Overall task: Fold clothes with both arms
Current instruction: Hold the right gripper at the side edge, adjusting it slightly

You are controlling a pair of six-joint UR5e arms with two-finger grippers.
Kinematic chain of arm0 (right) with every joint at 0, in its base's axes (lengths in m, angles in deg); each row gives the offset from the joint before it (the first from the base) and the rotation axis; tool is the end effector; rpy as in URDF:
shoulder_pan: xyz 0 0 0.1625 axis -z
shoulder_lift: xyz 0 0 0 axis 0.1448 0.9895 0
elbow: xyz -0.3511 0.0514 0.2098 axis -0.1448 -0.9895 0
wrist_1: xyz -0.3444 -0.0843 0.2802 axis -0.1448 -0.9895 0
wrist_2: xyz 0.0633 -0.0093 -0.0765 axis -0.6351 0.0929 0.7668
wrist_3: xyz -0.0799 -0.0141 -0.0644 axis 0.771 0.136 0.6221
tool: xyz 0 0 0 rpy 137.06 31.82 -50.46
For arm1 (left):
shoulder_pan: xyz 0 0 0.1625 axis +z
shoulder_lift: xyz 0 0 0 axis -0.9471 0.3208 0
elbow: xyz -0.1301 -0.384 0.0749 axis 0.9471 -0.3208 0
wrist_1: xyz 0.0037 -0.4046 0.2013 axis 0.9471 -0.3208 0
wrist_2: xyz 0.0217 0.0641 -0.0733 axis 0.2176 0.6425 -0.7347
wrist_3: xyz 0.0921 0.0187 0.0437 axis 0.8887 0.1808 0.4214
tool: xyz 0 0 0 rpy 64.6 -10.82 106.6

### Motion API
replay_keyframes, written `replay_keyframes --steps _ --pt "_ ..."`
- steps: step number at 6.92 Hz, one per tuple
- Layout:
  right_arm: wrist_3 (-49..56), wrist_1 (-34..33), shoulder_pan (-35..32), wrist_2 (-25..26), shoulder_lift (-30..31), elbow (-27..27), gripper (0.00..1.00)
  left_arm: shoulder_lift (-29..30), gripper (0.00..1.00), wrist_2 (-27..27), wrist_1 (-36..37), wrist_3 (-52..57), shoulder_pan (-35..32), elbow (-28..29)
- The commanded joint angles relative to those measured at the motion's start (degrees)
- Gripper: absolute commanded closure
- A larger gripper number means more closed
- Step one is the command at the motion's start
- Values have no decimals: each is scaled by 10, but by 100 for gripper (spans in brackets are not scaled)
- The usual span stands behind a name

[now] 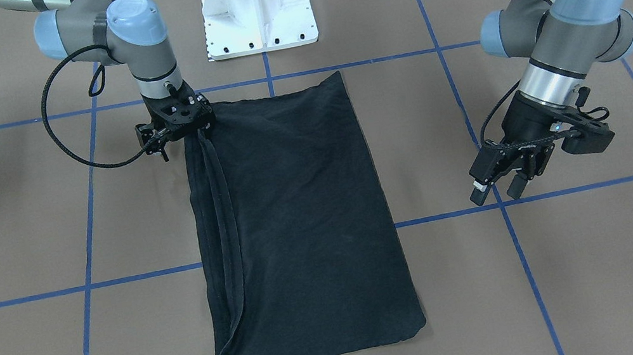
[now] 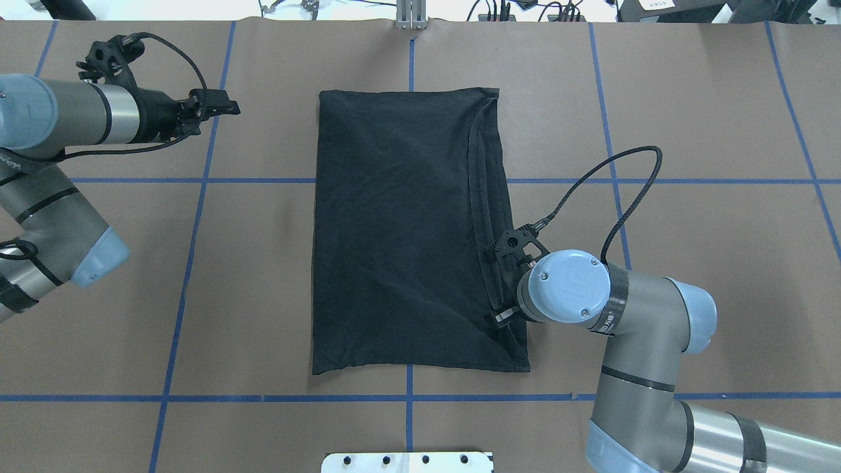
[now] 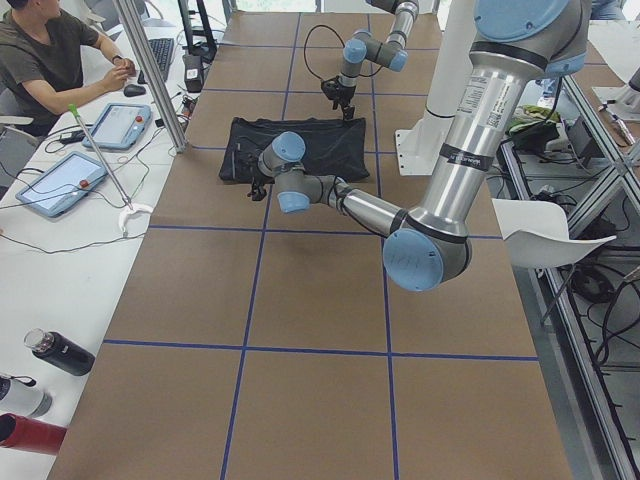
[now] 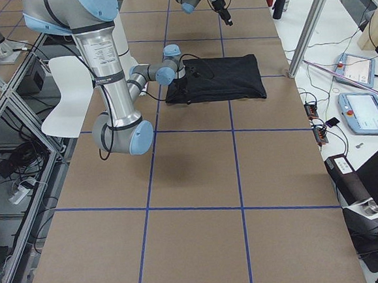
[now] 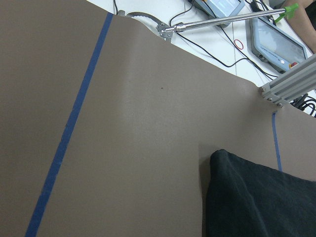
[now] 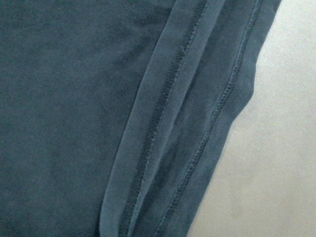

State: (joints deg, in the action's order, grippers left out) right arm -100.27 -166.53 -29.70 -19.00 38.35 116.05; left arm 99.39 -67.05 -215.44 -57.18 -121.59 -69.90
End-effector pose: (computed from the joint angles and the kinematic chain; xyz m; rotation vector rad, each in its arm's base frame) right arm -0.5457 -0.3475 0.2982 0.3210 -0.6517 -0.4023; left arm 0.3522 -0.5896 0.3595 0.4177 1.2117 -0.4533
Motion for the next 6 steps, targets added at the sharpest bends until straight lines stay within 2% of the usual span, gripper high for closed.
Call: replay_keyframes --steps 1,6 --pt "0 0 -1 0 0 -1 0 0 0 1 0 0 0 1" --pt "-1 0 7 0 -7 -1 0 -3 0 1 0 1 -1 1"
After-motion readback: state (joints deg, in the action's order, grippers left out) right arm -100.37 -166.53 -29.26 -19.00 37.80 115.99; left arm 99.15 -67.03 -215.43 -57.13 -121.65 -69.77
